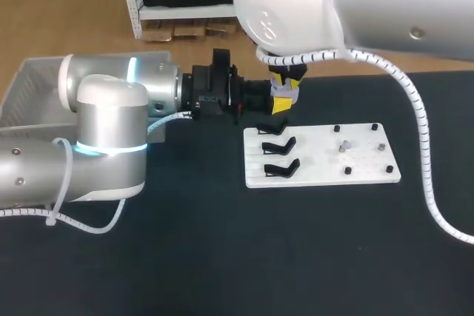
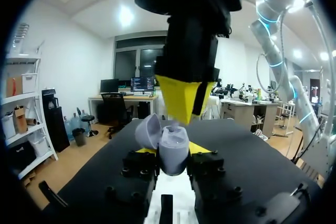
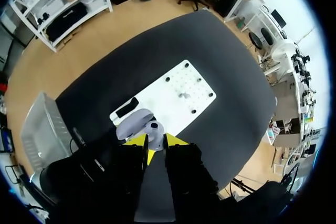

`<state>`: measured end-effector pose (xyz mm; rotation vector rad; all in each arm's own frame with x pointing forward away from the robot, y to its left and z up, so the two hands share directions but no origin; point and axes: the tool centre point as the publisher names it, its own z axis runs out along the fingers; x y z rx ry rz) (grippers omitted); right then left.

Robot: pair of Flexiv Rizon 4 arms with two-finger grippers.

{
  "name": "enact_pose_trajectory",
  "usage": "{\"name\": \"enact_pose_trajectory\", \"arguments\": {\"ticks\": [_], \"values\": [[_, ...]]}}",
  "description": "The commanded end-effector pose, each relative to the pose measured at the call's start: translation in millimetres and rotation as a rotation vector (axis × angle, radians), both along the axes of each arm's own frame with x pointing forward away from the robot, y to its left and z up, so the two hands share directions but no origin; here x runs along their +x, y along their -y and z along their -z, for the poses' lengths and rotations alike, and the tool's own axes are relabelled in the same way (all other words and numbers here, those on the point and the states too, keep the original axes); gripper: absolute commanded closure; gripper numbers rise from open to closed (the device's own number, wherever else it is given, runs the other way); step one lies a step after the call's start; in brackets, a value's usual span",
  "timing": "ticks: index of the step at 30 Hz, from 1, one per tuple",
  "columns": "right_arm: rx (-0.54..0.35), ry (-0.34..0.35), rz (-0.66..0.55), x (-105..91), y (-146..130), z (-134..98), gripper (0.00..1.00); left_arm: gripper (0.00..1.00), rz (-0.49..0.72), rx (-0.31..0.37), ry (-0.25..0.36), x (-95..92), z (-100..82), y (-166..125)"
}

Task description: Pick up each earbud case from the left stands, insert the matching earbuds, close the lid, and place the case in the box.

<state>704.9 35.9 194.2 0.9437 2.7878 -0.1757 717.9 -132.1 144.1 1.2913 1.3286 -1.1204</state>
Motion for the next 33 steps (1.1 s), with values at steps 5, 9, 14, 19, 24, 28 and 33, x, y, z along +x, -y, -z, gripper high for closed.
{"name": "enact_pose_trajectory", "arguments": {"ticks": [5, 9, 14, 19, 24, 28, 33], "values": [[-0.001, 0.002, 0.011, 4.4, 0.7, 4.5, 1.00, 1.00, -0.004, -0.007, 0.006, -1.2, 1.5, -0.5], [-0.001, -0.004, 0.013, 5.5, 1.4, 7.2, 1.00, 1.00, -0.004, -0.007, 0.006, -1.2, 1.5, -0.5], [0.003, -0.016, 0.017, 6.3, 2.1, 11.7, 1.00, 1.00, -0.004, -0.007, 0.006, -1.2, 1.5, -0.5], [0.005, -0.022, 0.020, 6.1, 2.1, 13.3, 1.00, 1.00, -0.004, -0.007, 0.006, -1.2, 1.5, -0.5], [0.004, -0.017, 0.022, 4.9, 2.8, 10.9, 0.69, 1.00, -0.004, -0.007, 0.006, -1.2, 1.5, -0.5], [0.000, -0.006, 0.024, 3.6, 2.5, 6.9, 0.63, 1.00, -0.004, -0.007, 0.006, -1.2, 1.5, -0.5], [0.000, 0.017, 0.022, -7.1, 3.7, -4.2, 0.62, 1.00, -0.004, -0.007, 0.006, -1.2, 1.5, -0.5]]}}
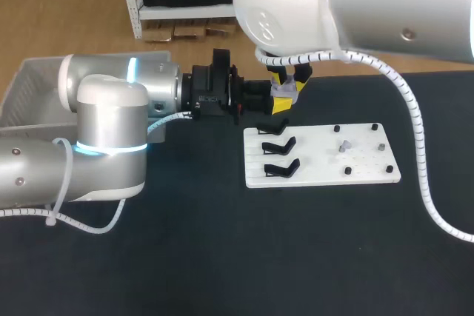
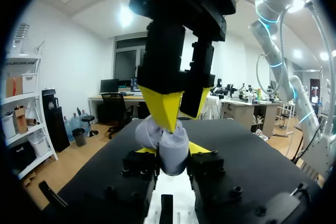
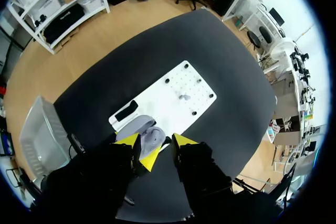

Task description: Pick up each earbud case from the left stands, insert the matching earbuds, close the lid, and place the case in the box.

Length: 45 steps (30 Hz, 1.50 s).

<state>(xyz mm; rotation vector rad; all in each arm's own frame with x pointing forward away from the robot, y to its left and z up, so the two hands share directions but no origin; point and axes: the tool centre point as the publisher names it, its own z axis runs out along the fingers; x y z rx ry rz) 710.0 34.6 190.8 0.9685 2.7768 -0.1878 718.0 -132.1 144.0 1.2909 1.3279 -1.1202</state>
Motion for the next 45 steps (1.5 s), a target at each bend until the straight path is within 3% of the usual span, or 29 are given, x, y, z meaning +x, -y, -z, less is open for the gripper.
{"name": "enact_pose_trajectory", "arguments": {"ticks": [1, 5, 7, 8, 9, 10, 16, 19, 36, 40, 45], "values": [[0.009, 0.021, 0.006, -14.6, 3.5, -8.9, 0.62, 1.00, -0.004, -0.007, 0.005, -1.3, 1.3, -0.5], [0.036, 0.100, -0.026, -35.0, 9.4, -15.8, 0.60, 1.00, -0.004, -0.007, 0.005, -1.3, 1.3, -0.5], [0.078, 0.116, -0.060, -45.8, 12.6, -18.7, 0.53, 1.00, -0.004, -0.007, 0.005, -1.3, 1.3, -0.5], [0.080, 0.136, -0.075, -51.6, 14.6, -20.2, 0.44, 1.00, -0.004, -0.007, 0.005, -1.3, 1.3, -0.5], [0.088, 0.144, -0.092, -56.4, 17.1, -21.9, 0.25, 1.00, -0.004, -0.007, 0.005, -1.3, 1.3, -0.5], [0.099, 0.154, -0.116, -62.4, 18.4, -24.5, 0.00, 1.00, -0.004, -0.007, 0.005, -1.3, 1.3, -0.5], [0.124, 0.199, -0.199, -83.9, 25.8, -40.1, 0.00, 1.00, -0.004, -0.007, 0.005, -1.3, 1.3, -0.5], [0.075, 0.229, -0.219, -91.0, 29.1, -45.9, 0.00, 1.00, -0.004, -0.007, 0.005, -1.3, 1.3, -0.5], [0.075, 0.229, -0.219, -91.0, 29.1, -45.9, 0.00, 1.00, -0.004, -0.007, 0.005, -1.3, 1.3, -0.5], [0.077, 0.287, -0.353, -96.7, 40.6, -23.0, 0.00, 1.00, -0.004, -0.007, 0.005, -1.3, 1.3, -0.5], [0.097, 0.278, -0.409, -87.8, 63.8, 3.7, 0.00, 1.00, -0.004, -0.007, 0.005, -1.3, 1.3, -0.5]]}}
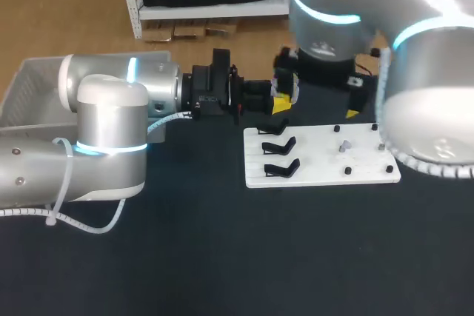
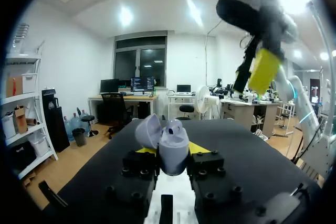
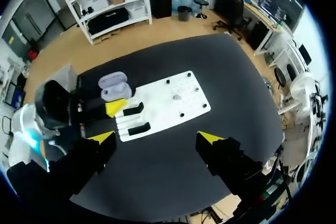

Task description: Pick up each earbud case from the left stands, insert the matching earbuds, close the lid, and place the case in the box.

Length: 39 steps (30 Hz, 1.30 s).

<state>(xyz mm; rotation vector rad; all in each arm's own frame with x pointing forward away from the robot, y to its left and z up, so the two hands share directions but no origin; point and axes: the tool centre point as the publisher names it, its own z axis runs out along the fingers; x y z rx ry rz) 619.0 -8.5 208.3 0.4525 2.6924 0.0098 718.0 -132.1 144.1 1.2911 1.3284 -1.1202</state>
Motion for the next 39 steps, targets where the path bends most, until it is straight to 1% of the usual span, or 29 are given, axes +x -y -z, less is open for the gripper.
{"name": "enact_pose_trajectory", "arguments": {"ticks": [1, 6, 9, 12, 14, 18, 20, 21, 22, 39], "values": [[0.089, 0.052, -0.079, 5.3, 24.3, 25.0, 0.00, 1.00, -0.004, -0.007, 0.005, -1.3, 1.4, -0.5], [0.124, 0.081, -0.093, 14.8, 38.1, 37.0, 0.00, 1.00, -0.004, -0.007, 0.005, -1.3, 1.4, -0.5], [0.129, 0.100, -0.111, 18.1, 42.5, 46.2, 0.00, 1.00, -0.004, -0.007, 0.005, -1.3, 1.4, -0.5], [0.137, 0.108, -0.150, 20.7, 44.0, 60.6, 0.00, 1.00, -0.004, -0.007, 0.005, -1.3, 1.4, -0.5], [0.134, 0.108, -0.151, 23.3, 45.0, 72.2, 0.00, 1.00, -0.004, -0.007, 0.005, -1.3, 1.4, -0.5], [0.145, 0.070, -0.112, 30.0, 48.7, 101.7, 0.00, 1.00, -0.004, -0.007, 0.005, -1.3, 1.4, -0.5], [0.171, 0.029, -0.088, 32.4, 50.9, 119.9, 0.00, 1.00, -0.004, -0.007, 0.005, -1.3, 1.4, -0.5], [0.193, 0.002, -0.090, 33.6, 52.2, 129.0, 0.00, 1.00, -0.004, -0.007, 0.005, -1.3, 1.4, -0.5], [0.289, -0.047, -0.085, 33.7, 54.2, 136.5, 0.00, 1.00, -0.004, -0.007, 0.005, -1.3, 1.4, -0.5], [0.289, -0.047, -0.085, 33.7, 54.2, 136.5, 0.00, 1.00, -0.004, -0.007, 0.005, -1.3, 1.4, -0.5]]}}
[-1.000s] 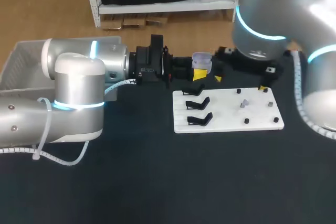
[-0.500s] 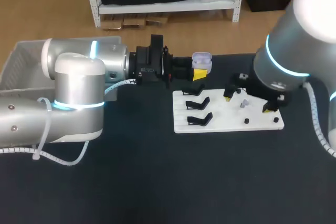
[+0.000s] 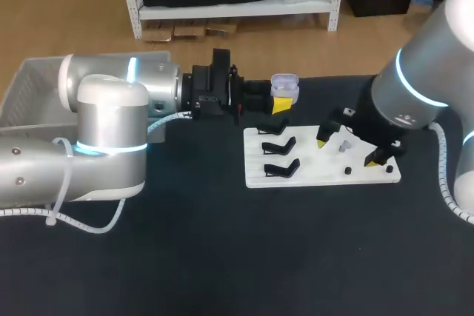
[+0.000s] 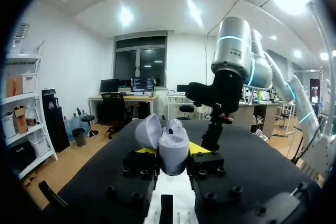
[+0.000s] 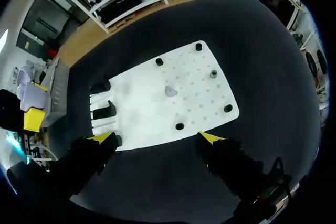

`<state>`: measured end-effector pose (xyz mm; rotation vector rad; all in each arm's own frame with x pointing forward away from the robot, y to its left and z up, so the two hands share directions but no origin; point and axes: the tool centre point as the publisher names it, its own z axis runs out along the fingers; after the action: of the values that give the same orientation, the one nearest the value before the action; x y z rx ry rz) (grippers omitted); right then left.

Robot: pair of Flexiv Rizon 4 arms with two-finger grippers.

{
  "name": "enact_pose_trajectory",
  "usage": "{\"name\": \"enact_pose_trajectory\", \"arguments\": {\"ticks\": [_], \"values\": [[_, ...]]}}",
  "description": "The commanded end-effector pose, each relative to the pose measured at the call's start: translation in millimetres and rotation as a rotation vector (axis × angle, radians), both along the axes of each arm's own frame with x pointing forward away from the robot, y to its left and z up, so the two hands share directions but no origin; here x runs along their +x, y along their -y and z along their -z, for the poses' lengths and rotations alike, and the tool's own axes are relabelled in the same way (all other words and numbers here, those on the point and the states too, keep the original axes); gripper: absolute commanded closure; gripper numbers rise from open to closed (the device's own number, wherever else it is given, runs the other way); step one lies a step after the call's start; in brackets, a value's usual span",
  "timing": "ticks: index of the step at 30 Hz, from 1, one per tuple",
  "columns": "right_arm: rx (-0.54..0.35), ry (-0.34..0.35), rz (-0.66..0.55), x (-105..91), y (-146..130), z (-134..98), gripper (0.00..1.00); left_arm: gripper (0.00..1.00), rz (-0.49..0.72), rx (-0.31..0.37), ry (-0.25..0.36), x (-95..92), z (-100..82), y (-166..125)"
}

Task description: Pick up each earbud case from the left stands, insert the matching earbuds, close the lid, and place the case in the box.

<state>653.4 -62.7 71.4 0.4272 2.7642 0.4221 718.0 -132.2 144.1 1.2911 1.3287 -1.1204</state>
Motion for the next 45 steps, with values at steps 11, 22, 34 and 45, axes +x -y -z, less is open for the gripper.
{"name": "enact_pose_trajectory", "arguments": {"ticks": [11, 22, 34, 45], "values": [[-0.025, 0.036, 0.081, 24.5, 13.1, 29.1, 0.00, 1.00, -0.004, -0.007, 0.006, -1.3, 1.5, -0.6], [-0.039, 0.039, 0.026, 45.2, 16.8, 37.6, 0.25, 1.00, -0.004, -0.007, 0.006, -1.3, 1.5, -0.6], [-0.035, 0.026, 0.021, 56.0, 22.5, 44.8, 0.54, 1.00, -0.004, -0.007, 0.006, -1.3, 1.5, -0.6], [-0.039, 0.017, -0.017, 61.2, 20.6, 49.1, 0.60, 1.00, -0.004, -0.007, 0.006, -1.3, 1.5, -0.6]]}}
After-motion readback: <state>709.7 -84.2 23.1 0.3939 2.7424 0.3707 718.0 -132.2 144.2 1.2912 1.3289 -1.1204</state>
